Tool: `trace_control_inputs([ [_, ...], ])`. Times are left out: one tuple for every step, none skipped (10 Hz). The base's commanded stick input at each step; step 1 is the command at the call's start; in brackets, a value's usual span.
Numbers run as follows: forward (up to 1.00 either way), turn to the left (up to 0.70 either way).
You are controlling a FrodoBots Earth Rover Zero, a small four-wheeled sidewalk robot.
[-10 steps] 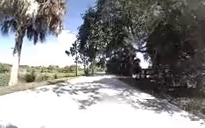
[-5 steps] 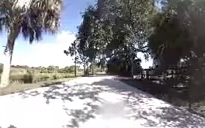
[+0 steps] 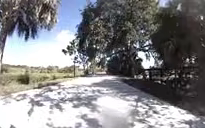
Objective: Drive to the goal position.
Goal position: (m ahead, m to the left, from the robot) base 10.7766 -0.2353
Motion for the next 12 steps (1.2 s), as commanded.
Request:
trace_control_inputs([
  [0.85, 0.00],
  [0.85, 0.00],
  [0.85, 0.00],
  [0.85, 0.00],
  [0.85, 0.00],
  [0.85, 0.00],
  [0.85, 0.00],
  [0.85, 0.00],
  [0.85, 0.00],
  [0.85, 0.00],
  [0.85, 0.00],
  [0.85, 0.00],
])
